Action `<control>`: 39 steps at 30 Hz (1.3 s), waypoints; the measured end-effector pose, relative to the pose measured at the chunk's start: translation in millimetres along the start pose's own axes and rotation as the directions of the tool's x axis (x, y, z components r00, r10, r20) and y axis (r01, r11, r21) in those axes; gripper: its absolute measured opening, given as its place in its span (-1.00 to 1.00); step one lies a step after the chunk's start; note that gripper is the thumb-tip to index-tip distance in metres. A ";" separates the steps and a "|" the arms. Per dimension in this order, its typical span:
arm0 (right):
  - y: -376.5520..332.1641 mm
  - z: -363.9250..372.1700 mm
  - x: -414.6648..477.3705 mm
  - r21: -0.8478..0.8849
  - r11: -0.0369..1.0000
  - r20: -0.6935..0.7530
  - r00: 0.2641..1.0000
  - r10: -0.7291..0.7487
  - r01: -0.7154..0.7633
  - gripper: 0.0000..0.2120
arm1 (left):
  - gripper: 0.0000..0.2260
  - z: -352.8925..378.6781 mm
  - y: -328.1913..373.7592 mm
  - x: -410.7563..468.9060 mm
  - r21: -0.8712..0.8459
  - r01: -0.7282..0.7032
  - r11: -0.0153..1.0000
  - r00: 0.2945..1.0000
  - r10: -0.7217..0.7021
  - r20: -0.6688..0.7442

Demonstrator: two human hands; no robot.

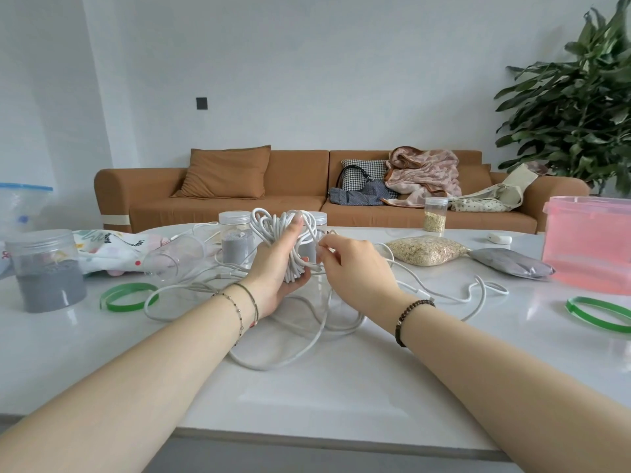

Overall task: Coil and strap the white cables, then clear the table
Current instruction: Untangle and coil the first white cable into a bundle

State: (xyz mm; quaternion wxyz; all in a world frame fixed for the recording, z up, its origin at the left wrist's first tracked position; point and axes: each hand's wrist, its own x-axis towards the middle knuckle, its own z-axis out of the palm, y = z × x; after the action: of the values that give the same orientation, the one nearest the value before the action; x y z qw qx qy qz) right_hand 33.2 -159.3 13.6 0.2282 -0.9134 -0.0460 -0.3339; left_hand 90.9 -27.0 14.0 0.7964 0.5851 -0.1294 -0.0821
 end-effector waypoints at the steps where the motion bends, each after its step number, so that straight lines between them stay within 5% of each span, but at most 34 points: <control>1: -0.3 0.1 -0.8 0.002 1.000 0.004 1.000 -0.003 0.003 -0.80 | -0.36 0.3 0.0 -0.7 0.008 0.000 1.000 1.000 0.000 -0.001; 6: 1.1 -2.9 -3.9 -0.022 0.996 0.043 0.995 -0.090 0.091 -0.81 | -0.27 -2.8 -0.5 1.5 0.067 -0.012 0.998 1.000 0.013 -0.020; 14: -0.4 -5.6 -8.4 -0.175 0.948 0.091 0.963 -0.253 0.265 -0.78 | -0.87 -2.6 -2.7 3.9 0.102 -0.114 0.988 0.991 0.121 -0.064; 17: -3.1 -2.7 -8.6 -0.195 0.931 0.076 0.951 -0.300 0.310 -0.79 | -0.93 -1.8 -2.3 4.5 0.077 -0.162 0.984 0.980 0.170 -0.105; 31: -6.4 -3.3 -10.8 -0.178 0.912 0.177 0.923 -0.340 0.370 -0.76 | -0.80 -6.8 0.6 6.7 0.195 -0.315 0.929 0.921 0.349 -0.174; 36: -3.7 -2.1 -7.9 -0.203 0.888 0.097 0.911 -0.400 0.411 -0.82 | -0.67 -5.9 4.8 4.1 0.092 -0.211 0.973 0.961 0.223 -0.162; 39: -2.9 -0.4 -8.8 -0.200 0.853 0.037 0.873 -0.486 0.483 -0.84 | -0.85 -5.6 5.1 4.7 0.029 -0.139 0.990 0.986 0.141 -0.093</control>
State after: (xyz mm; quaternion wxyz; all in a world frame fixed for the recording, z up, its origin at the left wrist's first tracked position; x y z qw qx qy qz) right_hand 25.5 -156.3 9.4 0.0432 -0.8882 -0.2383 -0.3904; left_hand 97.0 -21.7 17.8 0.7987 0.5868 -0.1334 0.0033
